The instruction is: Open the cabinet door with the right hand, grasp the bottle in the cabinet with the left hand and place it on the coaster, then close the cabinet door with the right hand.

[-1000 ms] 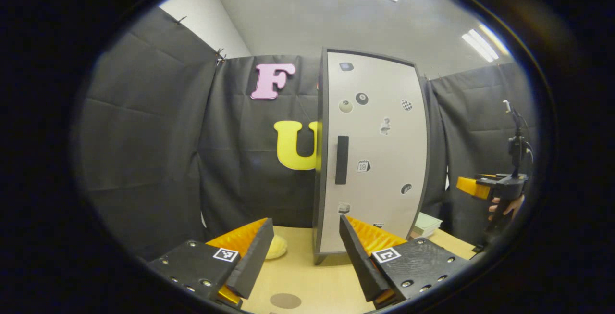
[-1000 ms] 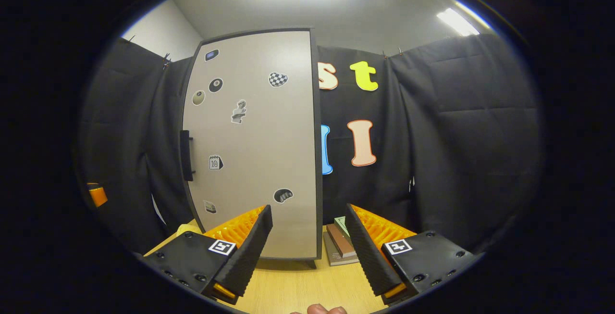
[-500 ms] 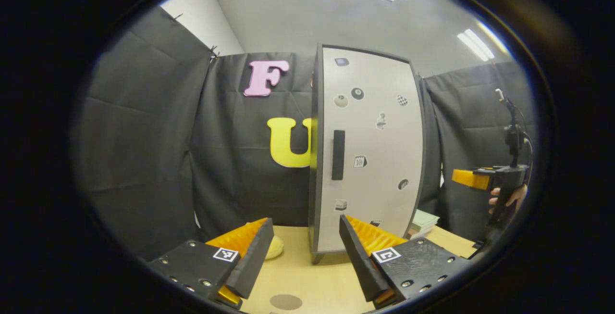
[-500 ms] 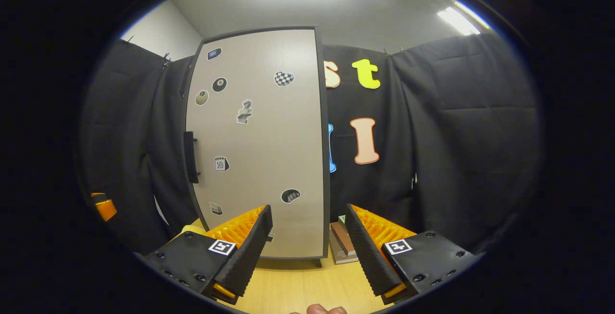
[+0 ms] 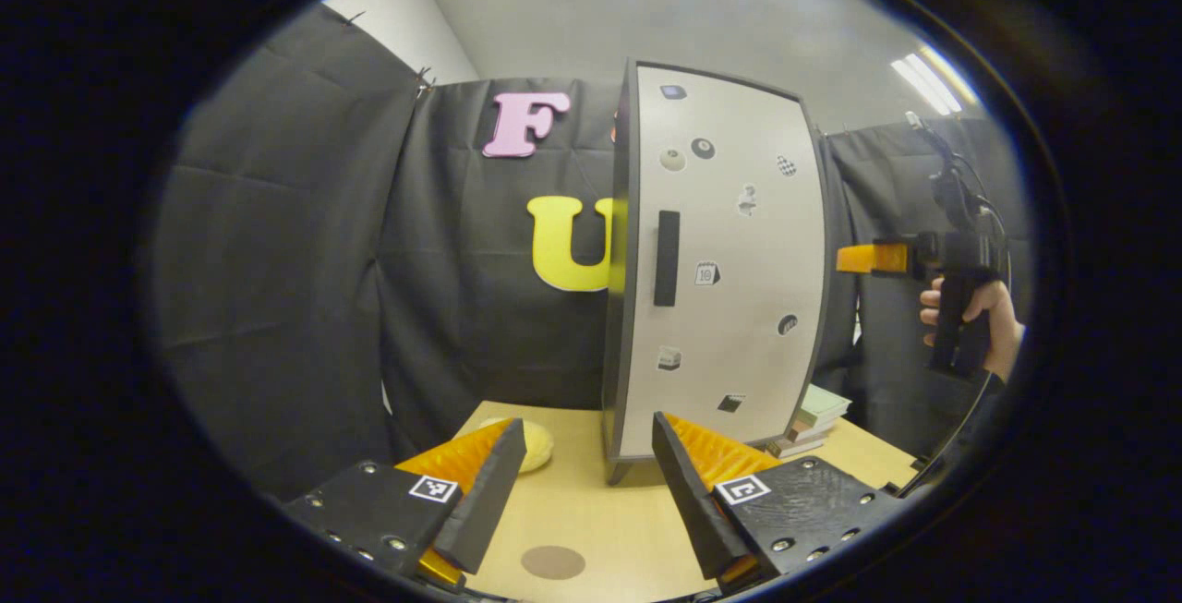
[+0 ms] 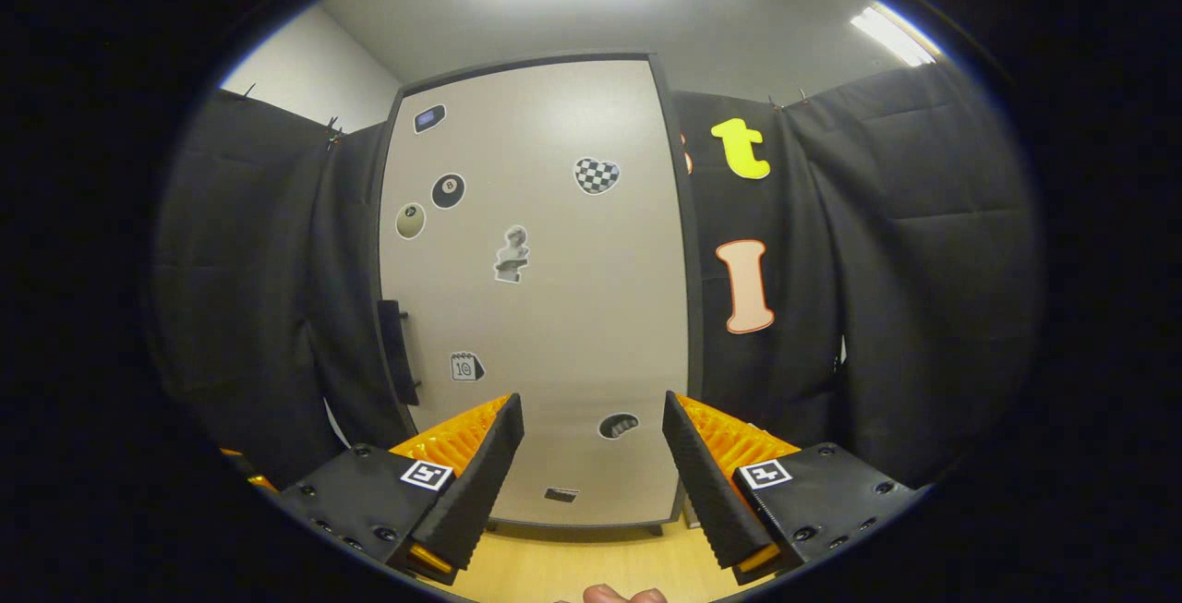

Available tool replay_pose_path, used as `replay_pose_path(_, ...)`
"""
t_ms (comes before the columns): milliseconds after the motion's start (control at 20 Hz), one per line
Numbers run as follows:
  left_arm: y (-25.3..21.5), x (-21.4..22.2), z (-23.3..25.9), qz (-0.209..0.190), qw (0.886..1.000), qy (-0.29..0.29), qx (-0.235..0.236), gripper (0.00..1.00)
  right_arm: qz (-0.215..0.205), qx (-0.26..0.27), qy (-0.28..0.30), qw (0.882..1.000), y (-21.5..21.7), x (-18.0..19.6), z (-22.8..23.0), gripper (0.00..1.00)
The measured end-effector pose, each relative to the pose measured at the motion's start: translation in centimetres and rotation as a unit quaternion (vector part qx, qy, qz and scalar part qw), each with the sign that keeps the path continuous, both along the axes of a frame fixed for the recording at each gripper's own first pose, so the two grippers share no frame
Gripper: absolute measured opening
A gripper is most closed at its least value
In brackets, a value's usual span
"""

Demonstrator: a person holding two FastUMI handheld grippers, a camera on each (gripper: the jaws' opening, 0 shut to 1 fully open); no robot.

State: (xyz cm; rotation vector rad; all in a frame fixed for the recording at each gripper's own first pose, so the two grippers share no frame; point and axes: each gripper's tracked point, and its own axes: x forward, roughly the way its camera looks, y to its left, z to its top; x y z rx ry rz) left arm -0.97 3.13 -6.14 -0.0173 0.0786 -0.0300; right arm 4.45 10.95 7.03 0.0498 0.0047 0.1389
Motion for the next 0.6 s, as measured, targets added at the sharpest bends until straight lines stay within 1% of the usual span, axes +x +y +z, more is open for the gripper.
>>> replay_pose_path(50, 0.4, -0.3, -0.3, 0.005, 1.000, 0.003, -0.001, 0.82, 0.012, 0.002, -0.001, 1.000, 1.4, 0.6, 0.7, 0.97)
replay_pose_path(100, 0.9, -0.5, -0.6, 0.011, 1.000, 0.006, -0.002, 0.82, 0.020, 0.002, -0.004, 1.000, 2.6, 1.2, 1.6, 0.97)
replay_pose_path(150, 1.5, -0.8, -1.0, 0.017, 1.000, 0.010, -0.004, 0.85, 0.030, -0.003, -0.008, 1.000, 3.9, 1.8, 2.3, 0.93)
replay_pose_path(200, 2.0, -0.9, -1.3, 0.023, 1.000, 0.013, -0.008, 0.82, 0.036, -0.011, -0.010, 0.999, 5.2, 2.3, 2.9, 0.97)
replay_pose_path(300, 3.0, -1.3, -1.9, 0.036, 0.999, 0.019, -0.020, 0.82, 0.044, -0.021, -0.017, 0.999, 7.7, 3.1, 4.0, 0.97)
replay_pose_path(350, 3.7, -1.6, -2.3, 0.044, 0.999, 0.022, -0.020, 0.85, 0.052, -0.022, -0.019, 0.998, 9.2, 3.5, 4.2, 0.97)
replay_pose_path(400, 4.4, -1.8, -2.5, 0.054, 0.998, 0.025, -0.015, 0.85, 0.061, -0.024, -0.021, 0.998, 10.7, 3.9, 4.4, 0.96)
replay_pose_path(450, 5.0, -2.1, -2.8, 0.063, 0.998, 0.027, -0.008, 0.82, 0.067, -0.027, -0.025, 0.997, 12.0, 4.1, 4.7, 0.93)
replay_pose_path(500, 5.5, -2.3, -3.0, 0.069, 0.997, 0.029, -0.002, 0.86, 0.071, -0.033, -0.028, 0.997, 13.2, 4.4, 4.8, 0.93)
replay_pose_path(550, 6.0, -2.6, -3.1, 0.075, 0.997, 0.030, 0.001, 0.82, 0.075, -0.041, -0.029, 0.996, 14.4, 4.8, 4.6, 0.92)
replay_pose_path(600, 6.5, -2.9, -3.3, 0.081, 0.996, 0.031, 0.000, 0.85, 0.077, -0.047, -0.026, 0.996, 15.5, 5.3, 4.3, 0.93)
